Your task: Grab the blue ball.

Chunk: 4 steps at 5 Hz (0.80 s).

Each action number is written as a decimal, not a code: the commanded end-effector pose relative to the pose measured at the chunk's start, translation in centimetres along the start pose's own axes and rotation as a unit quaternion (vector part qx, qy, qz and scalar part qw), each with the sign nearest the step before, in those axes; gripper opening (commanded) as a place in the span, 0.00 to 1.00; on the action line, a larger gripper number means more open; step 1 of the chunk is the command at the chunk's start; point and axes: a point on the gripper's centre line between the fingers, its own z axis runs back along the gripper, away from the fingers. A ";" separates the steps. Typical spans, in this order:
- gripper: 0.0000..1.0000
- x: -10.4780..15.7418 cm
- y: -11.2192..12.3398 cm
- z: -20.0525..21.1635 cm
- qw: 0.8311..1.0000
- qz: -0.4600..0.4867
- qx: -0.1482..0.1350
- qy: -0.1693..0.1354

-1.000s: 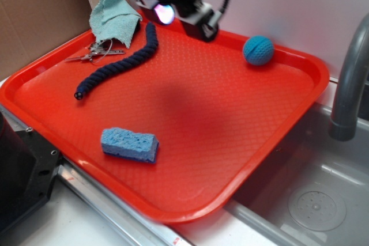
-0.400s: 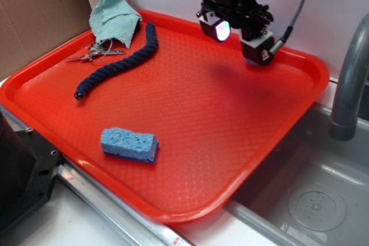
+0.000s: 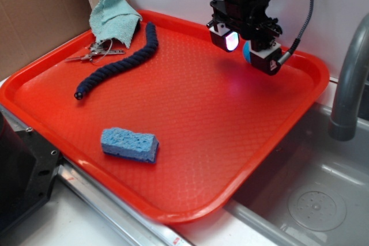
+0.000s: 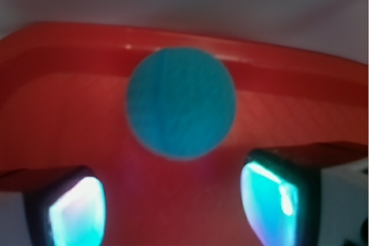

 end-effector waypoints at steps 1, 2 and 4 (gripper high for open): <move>1.00 3.4 1.3 0.1 0.999 0.010 -0.011 -0.038; 0.64 3.9 0.8 -0.7 0.999 0.000 -0.003 -0.037; 0.00 0.1 0.7 4.3 0.998 -0.005 -0.009 -0.062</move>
